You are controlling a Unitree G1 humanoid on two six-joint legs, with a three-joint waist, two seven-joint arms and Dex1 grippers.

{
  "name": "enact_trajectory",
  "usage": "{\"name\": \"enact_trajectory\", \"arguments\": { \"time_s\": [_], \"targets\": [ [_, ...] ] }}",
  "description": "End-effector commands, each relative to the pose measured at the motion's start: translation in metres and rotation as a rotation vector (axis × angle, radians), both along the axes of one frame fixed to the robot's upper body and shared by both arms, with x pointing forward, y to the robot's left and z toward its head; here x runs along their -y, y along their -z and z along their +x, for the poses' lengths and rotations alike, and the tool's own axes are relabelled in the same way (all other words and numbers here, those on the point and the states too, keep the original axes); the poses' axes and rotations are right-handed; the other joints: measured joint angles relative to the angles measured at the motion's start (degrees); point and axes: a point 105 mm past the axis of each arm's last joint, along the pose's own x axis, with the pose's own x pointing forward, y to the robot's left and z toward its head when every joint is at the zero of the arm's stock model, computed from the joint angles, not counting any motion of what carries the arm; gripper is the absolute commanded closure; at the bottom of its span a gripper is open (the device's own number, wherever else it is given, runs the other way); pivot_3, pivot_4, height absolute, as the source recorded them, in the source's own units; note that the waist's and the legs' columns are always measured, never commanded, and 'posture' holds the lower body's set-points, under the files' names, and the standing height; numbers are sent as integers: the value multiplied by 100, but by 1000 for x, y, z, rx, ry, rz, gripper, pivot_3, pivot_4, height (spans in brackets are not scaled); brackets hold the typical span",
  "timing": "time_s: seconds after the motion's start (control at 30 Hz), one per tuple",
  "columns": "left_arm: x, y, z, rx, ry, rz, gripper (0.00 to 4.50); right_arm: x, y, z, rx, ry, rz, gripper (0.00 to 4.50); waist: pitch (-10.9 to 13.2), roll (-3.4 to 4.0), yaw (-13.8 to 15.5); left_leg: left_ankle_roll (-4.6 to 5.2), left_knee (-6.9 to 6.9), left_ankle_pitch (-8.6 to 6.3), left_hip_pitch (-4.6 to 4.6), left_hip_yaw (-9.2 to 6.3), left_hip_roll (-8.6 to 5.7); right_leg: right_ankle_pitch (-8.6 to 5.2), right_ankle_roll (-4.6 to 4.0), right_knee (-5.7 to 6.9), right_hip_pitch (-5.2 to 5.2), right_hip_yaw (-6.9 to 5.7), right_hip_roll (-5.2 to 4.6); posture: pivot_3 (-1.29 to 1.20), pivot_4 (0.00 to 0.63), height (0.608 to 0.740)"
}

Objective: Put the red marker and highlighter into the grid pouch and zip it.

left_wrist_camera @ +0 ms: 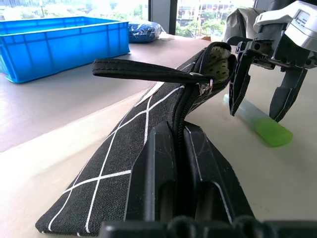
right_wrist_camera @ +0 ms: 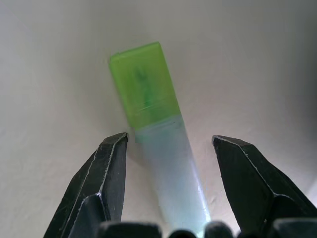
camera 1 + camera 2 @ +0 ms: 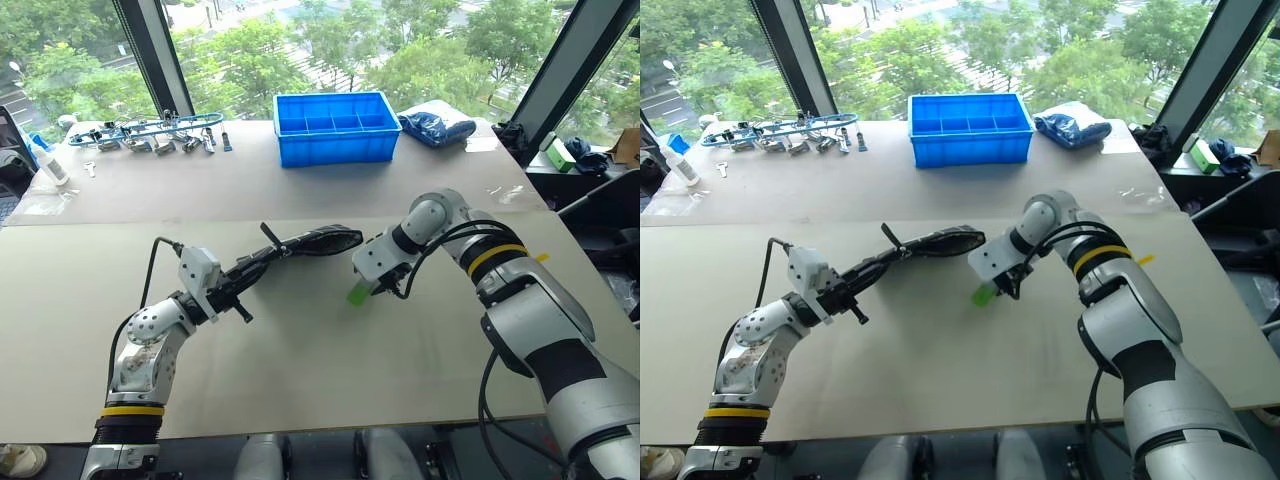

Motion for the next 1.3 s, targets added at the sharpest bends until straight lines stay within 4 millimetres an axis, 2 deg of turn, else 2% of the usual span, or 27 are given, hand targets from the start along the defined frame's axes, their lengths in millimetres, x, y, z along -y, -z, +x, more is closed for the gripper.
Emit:
{"name": "enact_trajectory", "arguments": {
  "time_s": [0.03, 0.13, 0.23, 0.3, 0.5, 0.57, 0.67, 0.73, 0.8, 0.87, 0.97, 1.07, 1.13, 1.3],
  "targets": [
    [-3, -13, -4, 62, -17, -6, 4500, 12, 21, -4, -42, 9, -105, 1461, -2, -1, -6, 1, -1, -1, 6, 0, 0, 0, -1, 1, 4, 0, 0, 0, 150, 740],
    [-5, -14, -4, 65, -23, -7, 4500, 21, 20, -8, -86, 13, -138, 2097, -2, -1, 9, 10, 0, -6, 9, -1, 1, 0, -4, 6, 7, -1, -1, 0, 150, 740],
    [-5, -14, -3, 67, -29, -10, 4500, 32, 21, -11, -135, 38, -178, 3131, -2, -1, 30, 10, 0, -6, 12, -3, -1, 0, -5, 7, 9, -2, -3, 0, 150, 740],
    [-5, -14, -2, 66, -28, -13, 4500, 42, 23, -16, -189, 53, -218, 3520, -2, -1, 47, 10, -1, -6, 11, -2, -2, 0, -5, 7, 8, -3, -4, 0, 150, 740],
    [-1, -14, 3, 68, -13, -22, 4500, 48, 21, -18, -219, 86, -206, 3520, -2, -1, 107, 10, 0, -6, 6, -2, -5, 1, -4, 1, 9, -6, -10, 0, 150, 740],
    [1, -14, 4, 69, -7, -24, 4500, 42, 10, -9, -176, 134, -112, 3520, -2, -1, 111, 10, 0, -6, 5, -2, -6, 1, -4, 1, 9, -7, -9, 0, 150, 740],
    [2, -13, 4, 67, -4, -29, 4500, 22, -25, 1, -156, 210, 159, 3520, -2, -1, 100, 10, 0, -6, -1, -1, -5, 1, -4, 0, 3, -7, -8, 0, 150, 740],
    [3, -12, 4, 61, -2, -31, 4500, 13, -49, -11, -220, 193, 334, 3520, 0, 0, 81, 0, 0, 0, -7, -2, -3, 1, -4, 1, -3, -6, -7, 0, 150, 740],
    [3, -10, 4, 58, -1, -31, 4500, 5, -71, -34, -262, 141, 488, 3520, 0, 2, 79, -3, -2, 2, -15, -10, 1, 1, -5, 3, -10, -9, -5, 0, 150, 740],
    [2, -10, 4, 55, -1, -32, 4500, 3, -84, -51, -230, 130, 573, 3520, 1, 3, 80, 0, -5, 0, -23, -20, 6, 1, -5, 6, -13, -12, -7, 0, 150, 740],
    [2, -9, 4, 49, 7, -28, 4500, 7, -89, -62, -117, 201, 599, 3520, 1, 3, 74, 25, -4, -15, -28, -51, 6, 2, -3, 7, -15, -11, -9, 0, 150, 740],
    [3, -9, 5, 47, 20, -25, 4500, -3, -107, -72, 5, 248, 683, 3520, 1, 2, 85, 32, -1, -19, -29, -53, -2, 3, 0, -11, -16, -13, -15, 0, 150, 740],
    [4, -9, 6, 47, 24, -23, 4500, -10, -106, -66, 123, 290, 653, 3520, 1, 2, 70, 32, -1, -19, -29, -50, -5, 2, 0, -12, -21, -10, -11, 0, 150, 740],
    [5, -11, 7, 49, 34, -20, 4500, -8, -90, -43, 431, 325, 449, 3520, 1, 2, 76, 30, 2, -18, -27, -29, -7, 0, -2, -6, -19, -12, -4, 0, 150, 740]
  ]
}}
